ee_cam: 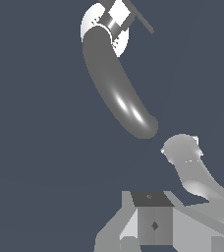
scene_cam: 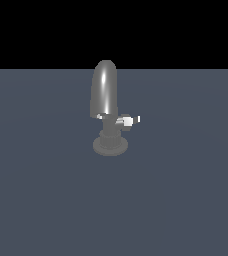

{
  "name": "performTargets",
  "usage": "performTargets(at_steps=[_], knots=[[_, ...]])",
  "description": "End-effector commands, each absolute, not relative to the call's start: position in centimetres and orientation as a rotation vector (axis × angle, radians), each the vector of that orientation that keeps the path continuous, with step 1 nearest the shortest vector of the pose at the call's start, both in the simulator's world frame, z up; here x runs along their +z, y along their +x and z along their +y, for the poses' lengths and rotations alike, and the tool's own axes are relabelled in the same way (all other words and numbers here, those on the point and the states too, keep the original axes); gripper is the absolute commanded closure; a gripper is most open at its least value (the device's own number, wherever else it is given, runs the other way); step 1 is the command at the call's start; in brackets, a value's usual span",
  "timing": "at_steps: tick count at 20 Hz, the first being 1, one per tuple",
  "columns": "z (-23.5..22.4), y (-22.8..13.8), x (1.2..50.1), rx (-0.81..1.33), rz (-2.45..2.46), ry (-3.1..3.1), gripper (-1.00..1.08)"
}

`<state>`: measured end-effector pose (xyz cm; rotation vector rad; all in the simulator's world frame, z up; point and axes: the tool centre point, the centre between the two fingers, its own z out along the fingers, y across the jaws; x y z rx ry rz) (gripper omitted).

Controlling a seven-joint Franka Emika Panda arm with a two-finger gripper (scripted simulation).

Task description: Turn on the faucet by rotating a designated handle.

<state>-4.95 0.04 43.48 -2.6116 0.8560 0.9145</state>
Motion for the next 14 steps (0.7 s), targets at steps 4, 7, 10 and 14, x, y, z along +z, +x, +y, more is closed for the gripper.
performTargets(at_steps=[4,7,10,14], knots=[[-0.9,-2.6,41.3,1.046,0.966,-2.472,1.08],[-1.4,-1.4,39.9,1.117,1.026,-2.387,1.08],[-2.1,-0.3,38.3,1.188,1.086,-2.294,1.08],[-2.9,0.9,36.2,1.277,1.16,-2.167,1.08]])
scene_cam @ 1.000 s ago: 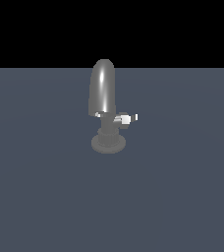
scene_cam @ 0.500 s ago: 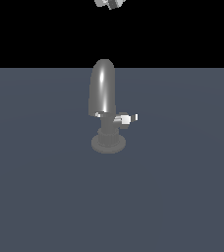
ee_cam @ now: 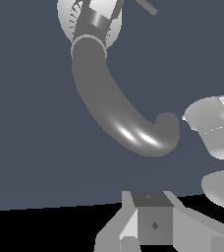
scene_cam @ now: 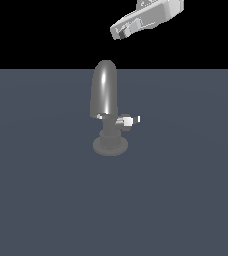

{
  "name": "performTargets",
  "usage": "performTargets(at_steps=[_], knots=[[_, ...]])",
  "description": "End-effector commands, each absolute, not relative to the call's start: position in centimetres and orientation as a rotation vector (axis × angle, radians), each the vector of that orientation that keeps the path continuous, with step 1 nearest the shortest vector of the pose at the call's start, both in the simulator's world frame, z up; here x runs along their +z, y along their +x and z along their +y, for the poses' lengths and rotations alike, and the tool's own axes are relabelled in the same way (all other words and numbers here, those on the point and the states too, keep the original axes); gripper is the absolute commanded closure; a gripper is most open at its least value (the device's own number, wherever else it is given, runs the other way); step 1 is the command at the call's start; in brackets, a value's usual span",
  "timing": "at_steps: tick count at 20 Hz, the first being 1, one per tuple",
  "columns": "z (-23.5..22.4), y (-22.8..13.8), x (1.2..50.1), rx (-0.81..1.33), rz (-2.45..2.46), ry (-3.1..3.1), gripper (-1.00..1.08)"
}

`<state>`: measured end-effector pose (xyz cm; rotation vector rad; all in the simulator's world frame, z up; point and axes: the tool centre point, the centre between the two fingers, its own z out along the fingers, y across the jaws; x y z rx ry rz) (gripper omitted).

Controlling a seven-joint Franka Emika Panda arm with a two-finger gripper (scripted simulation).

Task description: Turn on the faucet by rotating a designated handle.

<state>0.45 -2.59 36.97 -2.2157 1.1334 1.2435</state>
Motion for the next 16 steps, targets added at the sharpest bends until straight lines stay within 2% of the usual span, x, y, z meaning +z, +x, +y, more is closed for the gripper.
performTargets(at_steps=[1,16], knots=[[-3.1,1.2,35.6,1.298,1.178,-2.135,1.08],[-5.8,3.2,27.2,1.554,1.396,-1.646,1.08]])
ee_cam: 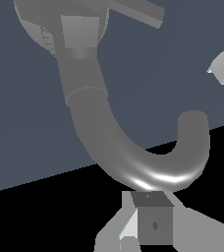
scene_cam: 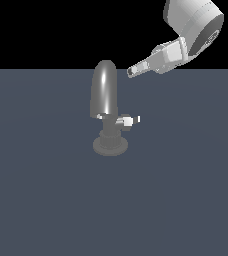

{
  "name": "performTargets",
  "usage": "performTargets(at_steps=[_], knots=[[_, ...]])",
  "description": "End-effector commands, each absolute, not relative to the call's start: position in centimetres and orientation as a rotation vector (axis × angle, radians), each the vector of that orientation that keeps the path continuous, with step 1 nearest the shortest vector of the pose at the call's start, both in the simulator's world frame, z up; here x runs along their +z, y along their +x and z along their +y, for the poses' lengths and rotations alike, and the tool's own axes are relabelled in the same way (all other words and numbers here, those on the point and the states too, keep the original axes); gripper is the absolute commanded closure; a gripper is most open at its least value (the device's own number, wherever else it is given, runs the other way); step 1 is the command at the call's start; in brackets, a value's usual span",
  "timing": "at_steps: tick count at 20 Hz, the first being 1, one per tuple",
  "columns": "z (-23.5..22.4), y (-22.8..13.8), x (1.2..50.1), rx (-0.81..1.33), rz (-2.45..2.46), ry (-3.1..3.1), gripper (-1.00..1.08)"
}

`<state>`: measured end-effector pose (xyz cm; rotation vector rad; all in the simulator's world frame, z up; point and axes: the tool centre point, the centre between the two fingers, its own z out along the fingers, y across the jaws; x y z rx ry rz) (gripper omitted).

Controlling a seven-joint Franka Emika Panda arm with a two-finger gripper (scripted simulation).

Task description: Turn on the faucet by rotating a designated handle.

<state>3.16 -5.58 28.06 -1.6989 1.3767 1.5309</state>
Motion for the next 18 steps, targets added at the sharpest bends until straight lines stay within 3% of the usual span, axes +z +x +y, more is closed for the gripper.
performTargets(at_steps=[1,18], knots=[[-6.0,3.3,26.6,1.569,1.409,-1.61,1.08],[-7.1,1.7,18.0,1.733,1.556,-1.102,1.08]])
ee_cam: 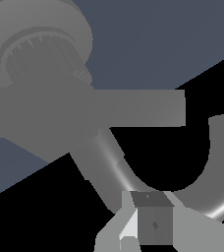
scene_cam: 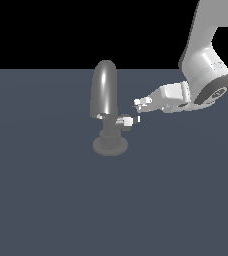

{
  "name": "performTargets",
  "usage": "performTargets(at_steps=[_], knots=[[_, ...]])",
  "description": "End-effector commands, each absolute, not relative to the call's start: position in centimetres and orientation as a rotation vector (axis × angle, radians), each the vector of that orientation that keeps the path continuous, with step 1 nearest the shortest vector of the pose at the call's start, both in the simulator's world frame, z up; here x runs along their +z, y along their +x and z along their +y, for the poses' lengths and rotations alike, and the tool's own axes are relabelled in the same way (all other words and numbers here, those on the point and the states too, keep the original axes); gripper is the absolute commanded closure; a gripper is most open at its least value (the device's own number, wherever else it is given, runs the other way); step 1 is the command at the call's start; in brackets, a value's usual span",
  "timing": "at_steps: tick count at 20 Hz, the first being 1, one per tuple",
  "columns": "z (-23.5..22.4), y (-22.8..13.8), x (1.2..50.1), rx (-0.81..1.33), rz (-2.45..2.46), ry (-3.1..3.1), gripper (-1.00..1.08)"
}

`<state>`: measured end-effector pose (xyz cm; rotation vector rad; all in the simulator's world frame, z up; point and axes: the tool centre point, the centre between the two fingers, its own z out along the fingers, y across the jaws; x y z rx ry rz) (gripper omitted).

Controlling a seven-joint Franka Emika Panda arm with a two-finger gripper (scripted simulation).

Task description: Turn on the faucet by rotating a designated handle.

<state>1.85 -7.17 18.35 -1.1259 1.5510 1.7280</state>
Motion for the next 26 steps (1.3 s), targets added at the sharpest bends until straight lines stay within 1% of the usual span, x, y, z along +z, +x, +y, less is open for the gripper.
performTargets(at_steps=[1,9,22,23,24,26], knots=[[-7.1,1.7,17.9,1.736,1.558,-1.092,1.08],[-7.2,1.6,17.6,1.74,1.562,-1.075,1.08],[-7.9,-2.7,13.7,1.74,1.561,-1.076,1.08],[-7.9,-2.7,13.7,1.74,1.561,-1.076,1.08],[-7.7,-1.5,15.5,1.711,1.541,-1.104,1.08],[-7.8,-1.7,14.2,1.716,1.545,-1.099,1.08]])
